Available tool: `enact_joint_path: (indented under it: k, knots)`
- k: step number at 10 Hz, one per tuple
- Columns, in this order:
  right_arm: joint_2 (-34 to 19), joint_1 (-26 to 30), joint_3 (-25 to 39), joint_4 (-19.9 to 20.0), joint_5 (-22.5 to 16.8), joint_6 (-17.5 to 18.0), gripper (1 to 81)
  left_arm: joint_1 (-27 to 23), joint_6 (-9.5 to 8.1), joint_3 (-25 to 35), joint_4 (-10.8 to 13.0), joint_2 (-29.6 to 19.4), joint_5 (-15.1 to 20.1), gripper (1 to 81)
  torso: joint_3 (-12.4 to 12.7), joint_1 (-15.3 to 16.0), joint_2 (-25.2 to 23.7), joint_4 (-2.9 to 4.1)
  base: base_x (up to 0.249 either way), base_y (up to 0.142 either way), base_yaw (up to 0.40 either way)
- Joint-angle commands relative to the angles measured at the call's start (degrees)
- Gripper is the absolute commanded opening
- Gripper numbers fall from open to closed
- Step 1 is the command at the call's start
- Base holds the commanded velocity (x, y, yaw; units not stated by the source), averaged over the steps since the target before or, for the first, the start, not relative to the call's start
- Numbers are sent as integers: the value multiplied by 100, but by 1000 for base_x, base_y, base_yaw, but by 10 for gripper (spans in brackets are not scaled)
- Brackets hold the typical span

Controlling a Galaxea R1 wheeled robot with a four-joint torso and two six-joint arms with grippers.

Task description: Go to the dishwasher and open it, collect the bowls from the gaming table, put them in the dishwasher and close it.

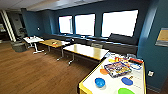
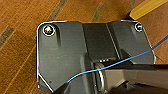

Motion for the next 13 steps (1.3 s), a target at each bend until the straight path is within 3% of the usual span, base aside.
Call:
enact_joint_path:
  k: [1, 13]
  knots:
    - [33, 281, 34, -10, -286, -28, 811, -298, -14, 0, -37, 4, 257, 811, 0, 0, 0, 0, 79, 73, 0]
    - [33, 281, 34, -10, -286, -28, 811, -298, -5, 0, -46, -5, 257, 811, 0, 0, 0, 0, 78, 71, 0]
